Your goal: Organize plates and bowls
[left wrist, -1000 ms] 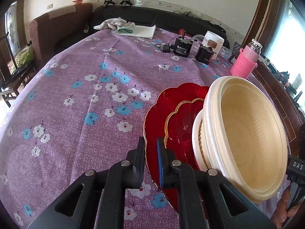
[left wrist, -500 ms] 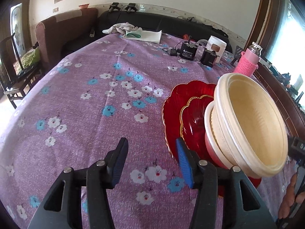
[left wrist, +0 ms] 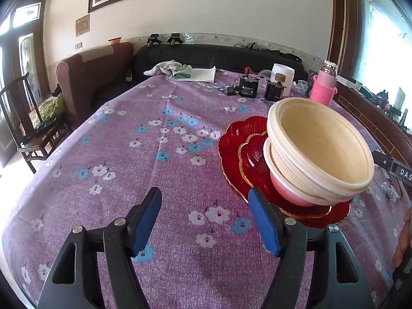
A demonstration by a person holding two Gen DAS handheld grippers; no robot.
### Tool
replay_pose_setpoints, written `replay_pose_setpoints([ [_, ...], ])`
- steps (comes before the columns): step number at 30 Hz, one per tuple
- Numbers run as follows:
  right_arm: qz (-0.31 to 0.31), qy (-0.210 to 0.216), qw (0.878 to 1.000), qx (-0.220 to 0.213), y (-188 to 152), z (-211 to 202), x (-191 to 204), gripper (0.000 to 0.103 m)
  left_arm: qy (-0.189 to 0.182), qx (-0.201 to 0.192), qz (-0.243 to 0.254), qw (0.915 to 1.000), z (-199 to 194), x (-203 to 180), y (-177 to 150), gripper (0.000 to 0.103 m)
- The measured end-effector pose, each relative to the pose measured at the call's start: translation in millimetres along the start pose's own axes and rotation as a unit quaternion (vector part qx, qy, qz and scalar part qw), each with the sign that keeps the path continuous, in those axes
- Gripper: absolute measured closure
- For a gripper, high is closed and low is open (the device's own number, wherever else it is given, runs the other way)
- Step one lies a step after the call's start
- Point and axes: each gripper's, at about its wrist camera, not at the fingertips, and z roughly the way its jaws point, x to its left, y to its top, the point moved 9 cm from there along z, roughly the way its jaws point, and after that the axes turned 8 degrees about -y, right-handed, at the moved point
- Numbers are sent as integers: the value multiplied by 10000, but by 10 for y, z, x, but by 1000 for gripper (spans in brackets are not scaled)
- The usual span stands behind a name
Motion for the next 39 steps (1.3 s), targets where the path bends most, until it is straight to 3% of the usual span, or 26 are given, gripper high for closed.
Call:
replay_pose_setpoints([
  [8,-451,-329,9983,-138,-172,-194,105,23,57,-64,59,9999,-54,-16,-83,26],
  [20,-897,-250,9956,-56,-533,-317,440,21,209,-48,230,9995,-104,-10,-158,10],
  [26,-1122,-413,9927,-144,-598,-341,537,19,268,-95,417,9987,-130,-43,-174,2],
  [32,-1053,-422,9935,-125,-601,-330,511,15,196,-90,515,9984,-129,-88,-180,0],
  [39,-971,-536,9937,-132,-578,-334,465,13,130,-180,958,9951,-184,-259,-186,0],
])
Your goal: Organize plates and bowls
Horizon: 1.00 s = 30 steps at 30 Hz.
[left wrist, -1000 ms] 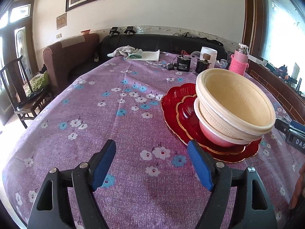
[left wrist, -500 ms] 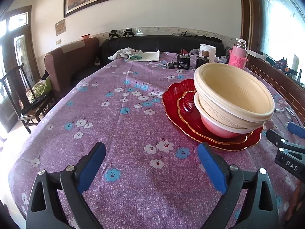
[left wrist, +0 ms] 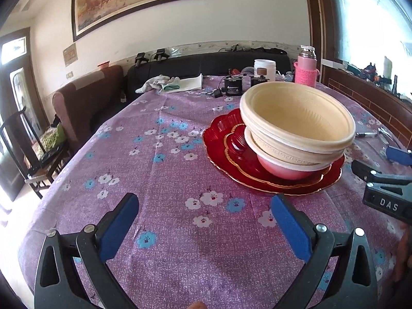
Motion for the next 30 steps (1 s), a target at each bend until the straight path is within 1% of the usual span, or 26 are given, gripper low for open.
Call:
replay_pose_setpoints([
  [2,14,-26,10000,28,1,14,-9,13,-99,79,90,9999,7,-51,-7,0],
  [3,18,-31,10000,43,0,21,-11,13,-196,144,150,9996,13,-86,-12,0],
  [5,30,-52,10000,78,2,43,-21,13,-381,146,227,9989,9,-139,-7,0],
  [6,37,-62,9999,88,4,47,-27,13,-335,126,306,9989,2,-152,-1,0],
  [8,40,-83,9999,113,-5,56,-31,13,-81,24,539,9985,-26,-161,16,0],
  [9,42,-97,9999,120,-8,55,-31,13,5,13,581,9983,-37,-161,11,0],
  [12,61,-99,9998,143,-10,65,-41,13,107,2,699,9975,-56,-170,7,0],
  [15,74,-95,9998,187,-14,87,-47,13,94,15,723,9973,-69,-166,3,0],
  [23,134,-69,9995,262,-27,112,-59,13,114,181,552,9982,-19,-75,-4,0],
  [30,160,-35,9995,287,-34,126,-65,13,252,225,550,9979,1,-44,-14,0],
])
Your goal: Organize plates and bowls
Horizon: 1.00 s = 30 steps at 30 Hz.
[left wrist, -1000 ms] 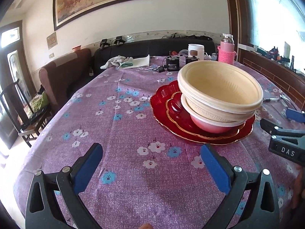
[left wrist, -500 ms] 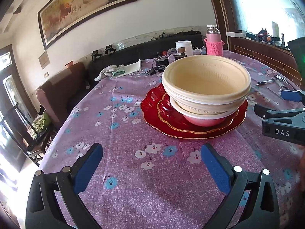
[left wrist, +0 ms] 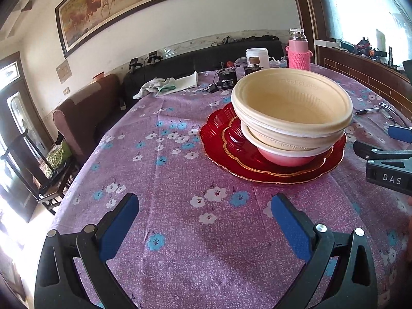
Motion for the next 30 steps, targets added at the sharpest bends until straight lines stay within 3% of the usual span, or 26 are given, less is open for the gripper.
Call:
replay_pose_setpoints([
  [17,3,-11,10000,23,-9,1,-7,13,47,73,7,10000,4,28,-28,0],
  [30,32,-13,10000,41,-3,12,-23,13,-196,126,-184,9996,-1,76,-17,0],
])
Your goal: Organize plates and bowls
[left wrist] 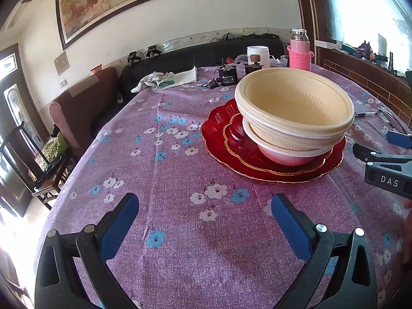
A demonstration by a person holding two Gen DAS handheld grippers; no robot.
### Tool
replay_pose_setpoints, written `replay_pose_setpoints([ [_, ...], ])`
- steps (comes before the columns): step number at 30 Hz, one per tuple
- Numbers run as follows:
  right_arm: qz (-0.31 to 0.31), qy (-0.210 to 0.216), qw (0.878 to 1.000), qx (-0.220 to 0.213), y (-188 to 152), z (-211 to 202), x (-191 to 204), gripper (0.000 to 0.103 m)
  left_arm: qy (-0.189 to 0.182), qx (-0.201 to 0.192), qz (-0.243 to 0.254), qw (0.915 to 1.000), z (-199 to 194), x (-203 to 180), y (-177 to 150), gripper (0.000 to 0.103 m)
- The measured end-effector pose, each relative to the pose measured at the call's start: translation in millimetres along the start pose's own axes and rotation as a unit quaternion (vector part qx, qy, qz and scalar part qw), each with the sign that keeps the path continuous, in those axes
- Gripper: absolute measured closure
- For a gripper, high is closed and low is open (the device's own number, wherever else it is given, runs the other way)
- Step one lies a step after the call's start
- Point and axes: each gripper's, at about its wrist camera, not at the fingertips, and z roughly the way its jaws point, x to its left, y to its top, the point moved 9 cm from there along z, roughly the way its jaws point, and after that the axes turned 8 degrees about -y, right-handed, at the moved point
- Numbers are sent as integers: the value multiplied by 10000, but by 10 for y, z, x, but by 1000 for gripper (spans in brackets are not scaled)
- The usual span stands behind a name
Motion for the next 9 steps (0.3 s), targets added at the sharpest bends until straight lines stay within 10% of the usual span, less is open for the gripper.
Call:
replay_pose_setpoints([
  [9,31,18,10000,0,-4,0,-6,13,-298,91,-308,9990,-14,50,-6,0],
])
